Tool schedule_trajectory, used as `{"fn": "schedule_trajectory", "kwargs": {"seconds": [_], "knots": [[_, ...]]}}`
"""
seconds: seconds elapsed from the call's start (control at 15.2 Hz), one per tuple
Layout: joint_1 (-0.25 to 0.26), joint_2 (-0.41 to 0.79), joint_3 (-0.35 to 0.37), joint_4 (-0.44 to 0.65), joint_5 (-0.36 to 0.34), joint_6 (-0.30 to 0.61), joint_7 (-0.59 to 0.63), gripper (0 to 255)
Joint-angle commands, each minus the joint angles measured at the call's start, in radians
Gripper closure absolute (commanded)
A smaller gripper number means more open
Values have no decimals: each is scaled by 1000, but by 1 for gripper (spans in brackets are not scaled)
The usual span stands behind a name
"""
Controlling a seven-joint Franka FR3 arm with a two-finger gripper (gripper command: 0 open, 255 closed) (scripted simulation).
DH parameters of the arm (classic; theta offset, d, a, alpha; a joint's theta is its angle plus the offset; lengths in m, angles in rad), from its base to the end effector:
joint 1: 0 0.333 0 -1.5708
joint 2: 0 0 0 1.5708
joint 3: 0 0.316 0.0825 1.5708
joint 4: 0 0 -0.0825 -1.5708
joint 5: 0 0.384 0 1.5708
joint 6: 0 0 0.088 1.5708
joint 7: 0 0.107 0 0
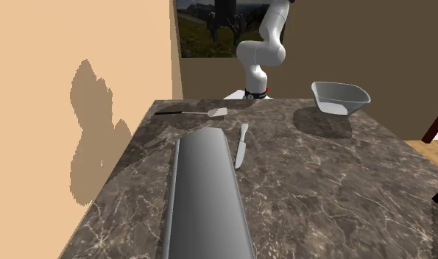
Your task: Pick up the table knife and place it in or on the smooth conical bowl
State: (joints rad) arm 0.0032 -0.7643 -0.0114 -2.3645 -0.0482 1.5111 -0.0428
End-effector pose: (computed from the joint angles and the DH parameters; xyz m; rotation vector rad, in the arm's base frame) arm 0.3052 -0.0088 0.5750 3.0997 0.0580 -0.1397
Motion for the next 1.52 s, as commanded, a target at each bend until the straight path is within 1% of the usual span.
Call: {"fn": "schedule_trajectory", "kwargs": {"seconds": [0.0,0.33,0.73,1.06,1.45], "knots": [[0,0,0,0,0,0,0,0],[42,116,28,-28,32,157,-11,0],[90,281,65,-22,65,334,-27,0],[127,434,98,15,84,465,-42,0],[166,626,140,94,91,597,-56,0]]}}
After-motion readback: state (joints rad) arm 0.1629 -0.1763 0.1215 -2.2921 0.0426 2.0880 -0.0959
